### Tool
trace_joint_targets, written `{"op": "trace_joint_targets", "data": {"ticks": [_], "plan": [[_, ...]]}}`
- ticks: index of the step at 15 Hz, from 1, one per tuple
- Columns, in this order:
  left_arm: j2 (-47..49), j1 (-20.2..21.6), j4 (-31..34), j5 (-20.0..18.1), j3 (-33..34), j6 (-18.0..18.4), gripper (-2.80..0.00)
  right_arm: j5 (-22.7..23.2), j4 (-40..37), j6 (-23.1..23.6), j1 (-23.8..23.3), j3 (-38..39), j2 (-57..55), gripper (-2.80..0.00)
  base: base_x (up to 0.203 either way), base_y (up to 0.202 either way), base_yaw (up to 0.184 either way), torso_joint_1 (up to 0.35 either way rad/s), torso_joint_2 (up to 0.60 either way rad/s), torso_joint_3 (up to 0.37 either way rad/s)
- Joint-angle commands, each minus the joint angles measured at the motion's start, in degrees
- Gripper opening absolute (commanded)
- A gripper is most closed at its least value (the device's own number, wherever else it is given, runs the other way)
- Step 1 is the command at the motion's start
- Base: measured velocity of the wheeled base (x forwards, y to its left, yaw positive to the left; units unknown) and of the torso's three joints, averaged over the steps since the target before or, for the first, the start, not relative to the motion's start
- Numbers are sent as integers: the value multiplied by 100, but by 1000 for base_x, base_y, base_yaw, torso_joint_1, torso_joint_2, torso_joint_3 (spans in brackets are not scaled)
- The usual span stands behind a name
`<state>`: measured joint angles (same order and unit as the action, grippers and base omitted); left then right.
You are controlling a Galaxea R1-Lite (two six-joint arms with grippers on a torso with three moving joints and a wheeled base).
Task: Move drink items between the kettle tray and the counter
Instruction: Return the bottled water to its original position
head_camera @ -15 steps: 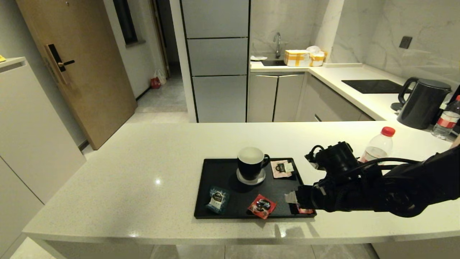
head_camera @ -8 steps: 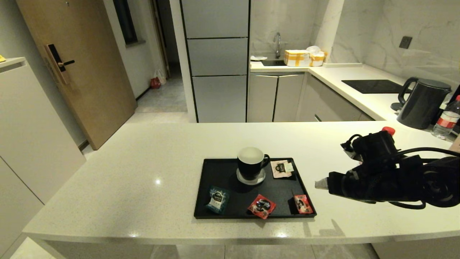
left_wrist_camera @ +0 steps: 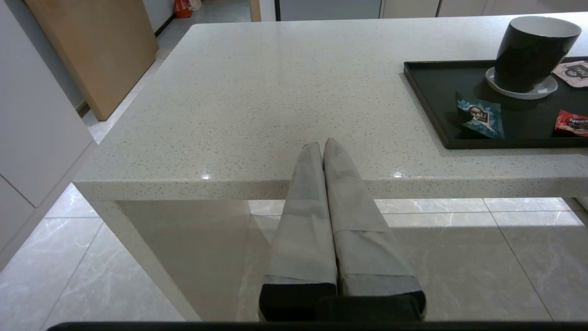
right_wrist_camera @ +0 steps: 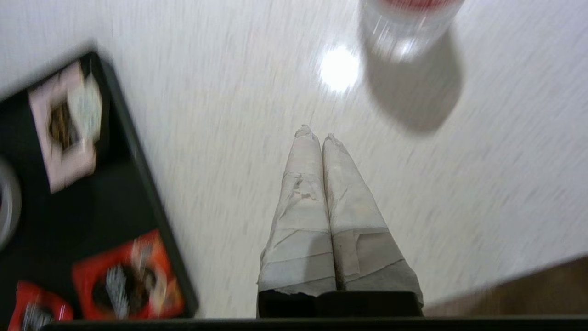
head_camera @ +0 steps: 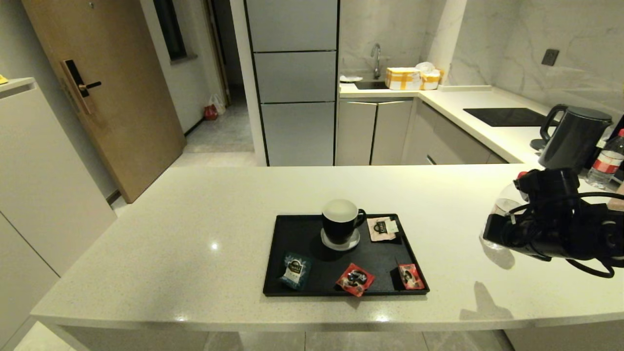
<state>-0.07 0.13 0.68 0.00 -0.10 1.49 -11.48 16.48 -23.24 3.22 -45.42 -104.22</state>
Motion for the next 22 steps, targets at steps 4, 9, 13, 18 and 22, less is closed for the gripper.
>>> {"op": "trace_joint_targets", "data": {"ticks": [4,9,13,18,22], "plan": [[7,-4,2,0,1,1,-280,-544,298,116,-45,-106,-446,0,0,0,0,0,0,0],[7,0,2,0,1,1,-280,-1609,1438,404,-33,-334,-1568,0,0,0,0,0,0,0],[7,4,2,0,6,1,-280,-2060,1580,360,-50,-721,-1952,0,0,0,0,0,0,0],[7,4,2,0,1,1,-280,-2393,1619,435,-289,-1259,-2256,0,0,0,0,0,0,0],[7,4,2,0,10,1,-280,-2394,1606,588,-608,-1660,-2453,0,0,0,0,0,0,0]]}}
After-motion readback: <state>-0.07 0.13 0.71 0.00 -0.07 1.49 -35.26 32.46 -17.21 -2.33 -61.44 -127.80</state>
